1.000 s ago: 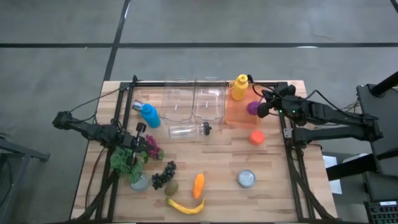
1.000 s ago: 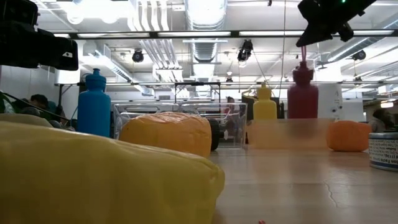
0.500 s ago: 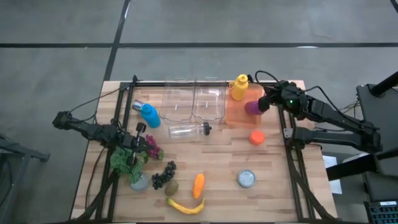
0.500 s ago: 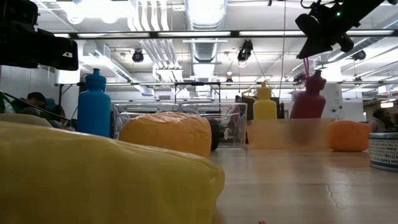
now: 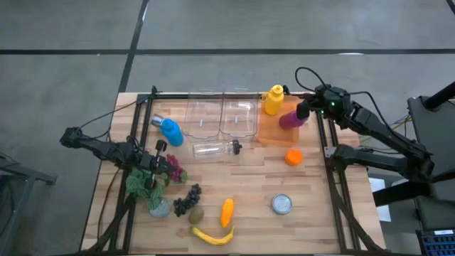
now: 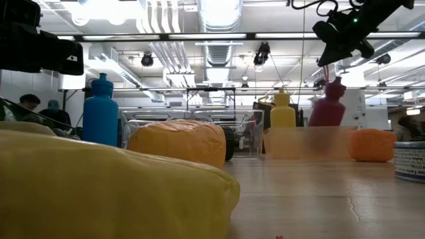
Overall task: Pick & Place Food Item
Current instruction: Put the purple water bottle into the orange bin
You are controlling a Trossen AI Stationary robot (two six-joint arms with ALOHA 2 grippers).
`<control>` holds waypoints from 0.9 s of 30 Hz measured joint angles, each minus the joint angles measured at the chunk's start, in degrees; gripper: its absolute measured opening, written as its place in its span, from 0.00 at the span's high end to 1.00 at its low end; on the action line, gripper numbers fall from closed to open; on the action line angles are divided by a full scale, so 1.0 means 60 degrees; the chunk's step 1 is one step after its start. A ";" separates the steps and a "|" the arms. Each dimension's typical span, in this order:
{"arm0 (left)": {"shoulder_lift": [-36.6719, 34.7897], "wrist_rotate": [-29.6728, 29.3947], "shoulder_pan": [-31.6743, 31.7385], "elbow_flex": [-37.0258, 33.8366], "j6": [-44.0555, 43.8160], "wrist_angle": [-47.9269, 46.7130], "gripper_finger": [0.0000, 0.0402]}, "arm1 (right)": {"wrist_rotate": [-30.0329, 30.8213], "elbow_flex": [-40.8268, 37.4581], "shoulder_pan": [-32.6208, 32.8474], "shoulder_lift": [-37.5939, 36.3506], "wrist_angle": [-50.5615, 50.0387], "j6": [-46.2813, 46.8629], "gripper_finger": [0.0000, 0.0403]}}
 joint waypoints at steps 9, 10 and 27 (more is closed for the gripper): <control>-0.0002 0.0004 -0.0001 0.0001 0.0000 0.0000 1.00 | -0.1081 0.0660 -0.1044 0.0923 -0.0014 -0.0565 0.98; 0.0000 0.0000 -0.0002 -0.0001 0.0000 0.0000 1.00 | -0.1141 0.0703 -0.1127 0.1006 -0.0005 -0.0589 0.98; -0.0002 0.0001 0.0001 0.0002 0.0000 0.0000 1.00 | -0.2351 0.0765 -0.2421 0.1934 0.0640 -0.1218 0.98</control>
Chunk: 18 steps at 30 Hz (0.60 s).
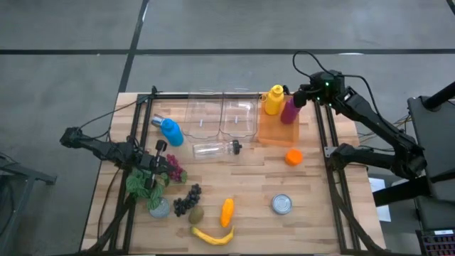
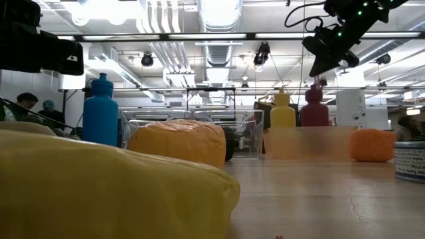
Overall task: Pick & Place Food Item
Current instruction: Put the purple water bottle into the orange bin
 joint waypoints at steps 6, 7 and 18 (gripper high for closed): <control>-0.0001 0.0000 -0.0001 -0.0002 0.0000 0.0000 1.00 | -0.0047 -0.0004 -0.0038 0.0107 0.0184 -0.0102 0.98; 0.0001 0.0003 -0.0003 -0.0001 0.0000 0.0000 1.00 | -0.0049 -0.0004 -0.0040 0.0106 0.0230 -0.0117 0.98; 0.0002 0.0000 -0.0001 0.0001 0.0000 0.0000 1.00 | -0.0045 -0.0011 -0.0033 0.0096 0.0195 -0.0121 0.98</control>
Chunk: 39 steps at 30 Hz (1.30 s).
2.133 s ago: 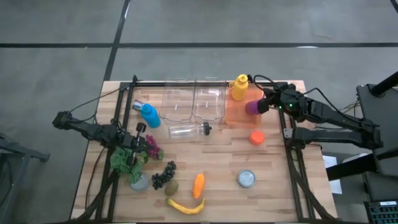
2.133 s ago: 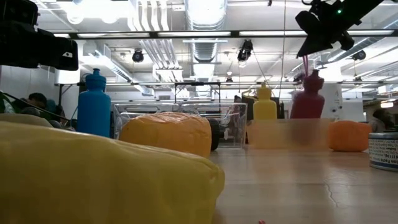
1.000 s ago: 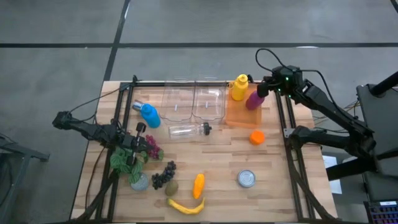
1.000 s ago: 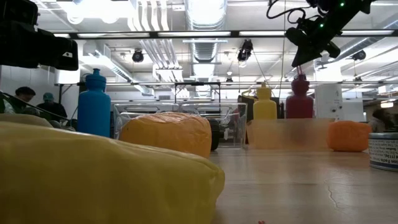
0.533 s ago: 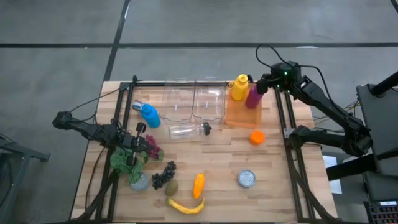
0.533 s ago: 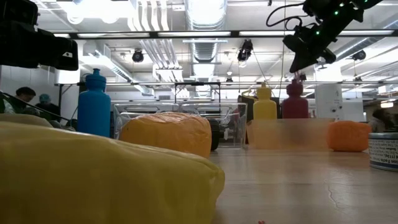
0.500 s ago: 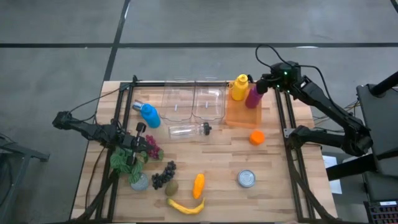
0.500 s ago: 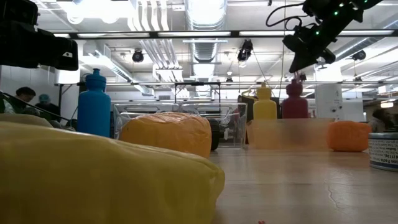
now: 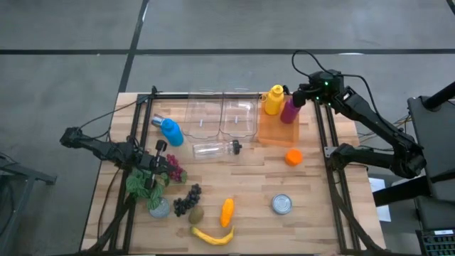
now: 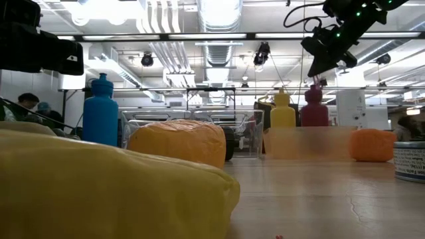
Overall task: Pick & Place Food Item
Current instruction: Put the purple water bottle into the orange bin, then put the transparent water bottle into the orange bin
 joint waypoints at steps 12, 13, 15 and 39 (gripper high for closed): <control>-0.0003 0.0003 0.0001 -0.0004 0.0000 0.0000 1.00 | 0.0000 -0.0004 0.0000 -0.0015 -0.0023 0.0064 0.98; 0.0000 -0.0001 -0.0003 -0.0004 0.0000 0.0000 1.00 | 0.0000 -0.0004 0.0000 -0.0015 -0.0023 0.0132 0.98; -0.0003 0.0000 -0.0002 -0.0001 0.0000 0.0000 1.00 | 0.0000 -0.0004 0.0000 -0.0032 -0.0023 0.0261 0.98; 0.0000 0.0003 0.0001 -0.0004 0.0000 0.0000 1.00 | -0.0168 -0.0007 0.0001 -0.0262 -0.0326 0.0368 0.52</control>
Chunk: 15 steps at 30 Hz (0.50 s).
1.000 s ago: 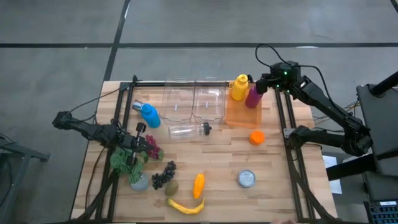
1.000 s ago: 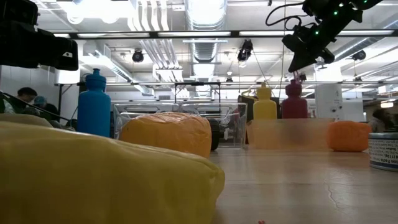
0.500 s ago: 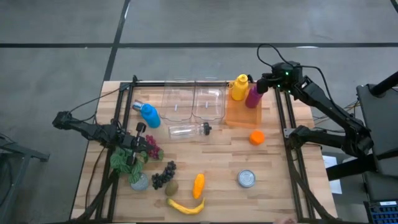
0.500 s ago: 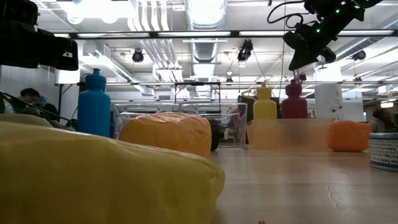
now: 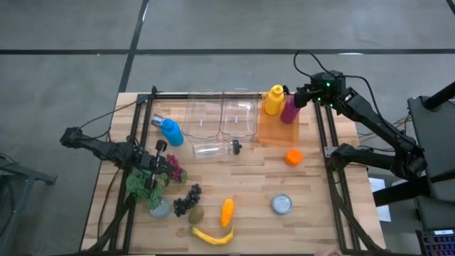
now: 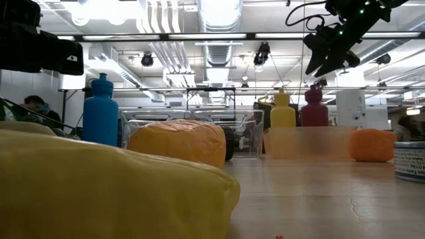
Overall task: Pick & Place Food Item
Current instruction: Put the transparent water bottle into the orange bin
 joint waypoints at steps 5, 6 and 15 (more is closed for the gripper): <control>0.0000 0.0000 -0.0001 0.0002 0.0000 0.0000 1.00 | 0.0000 0.0000 0.0002 -0.0017 -0.0006 0.0000 0.51; -0.0001 -0.0001 -0.0002 0.0000 0.0000 0.0000 1.00 | 0.0000 0.0000 0.0002 -0.0040 -0.0015 0.0000 0.51; 0.0000 -0.0001 0.0000 0.0000 0.0000 0.0000 1.00 | -0.0725 0.0073 0.0338 -0.0769 -0.0204 0.0164 0.51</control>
